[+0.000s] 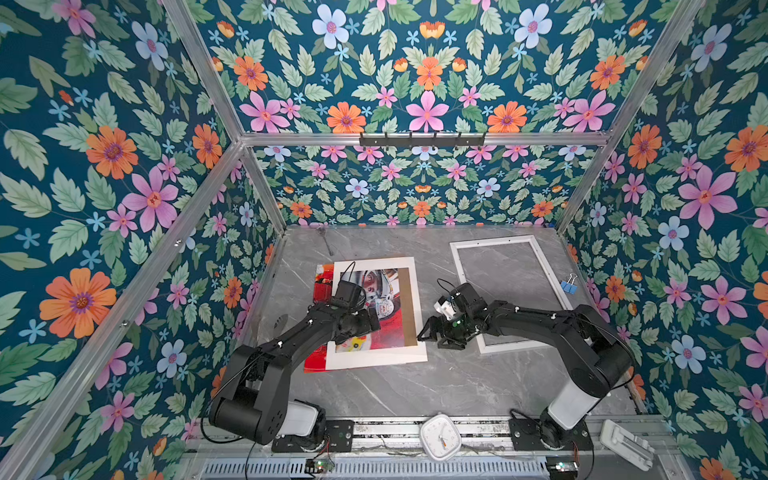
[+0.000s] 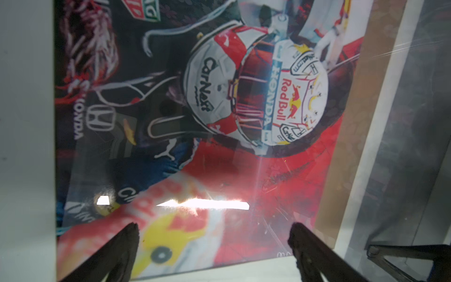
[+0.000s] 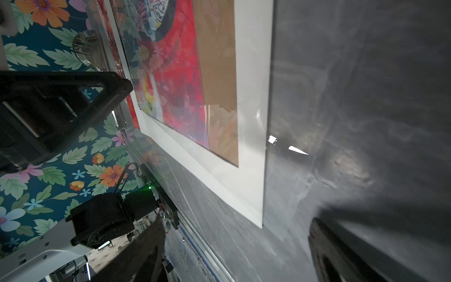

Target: Put the photo into the frame

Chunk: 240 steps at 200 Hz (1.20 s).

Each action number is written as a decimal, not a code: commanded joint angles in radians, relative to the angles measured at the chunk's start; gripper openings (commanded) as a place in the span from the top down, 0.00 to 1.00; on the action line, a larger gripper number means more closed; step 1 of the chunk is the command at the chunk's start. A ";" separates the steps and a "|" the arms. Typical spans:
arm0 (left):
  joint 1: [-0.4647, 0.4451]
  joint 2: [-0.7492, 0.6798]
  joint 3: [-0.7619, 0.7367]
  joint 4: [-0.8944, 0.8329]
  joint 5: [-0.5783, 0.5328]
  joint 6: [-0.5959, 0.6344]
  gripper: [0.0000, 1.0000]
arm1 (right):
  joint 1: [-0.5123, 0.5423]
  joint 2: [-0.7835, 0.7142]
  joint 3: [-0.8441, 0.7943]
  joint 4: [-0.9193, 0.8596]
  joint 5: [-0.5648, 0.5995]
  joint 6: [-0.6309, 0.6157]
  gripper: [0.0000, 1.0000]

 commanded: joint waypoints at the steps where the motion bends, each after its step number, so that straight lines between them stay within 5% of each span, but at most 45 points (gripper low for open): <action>1: 0.001 0.021 0.003 0.028 0.010 -0.003 0.01 | 0.001 -0.025 -0.035 0.036 0.016 0.033 0.09; 164: 0.001 0.056 -0.040 0.028 -0.023 -0.003 0.01 | -0.026 0.029 -0.227 0.533 -0.117 0.320 0.09; 240: -0.001 0.059 -0.049 0.041 -0.013 -0.007 0.01 | -0.032 0.016 -0.233 0.617 -0.131 0.340 0.13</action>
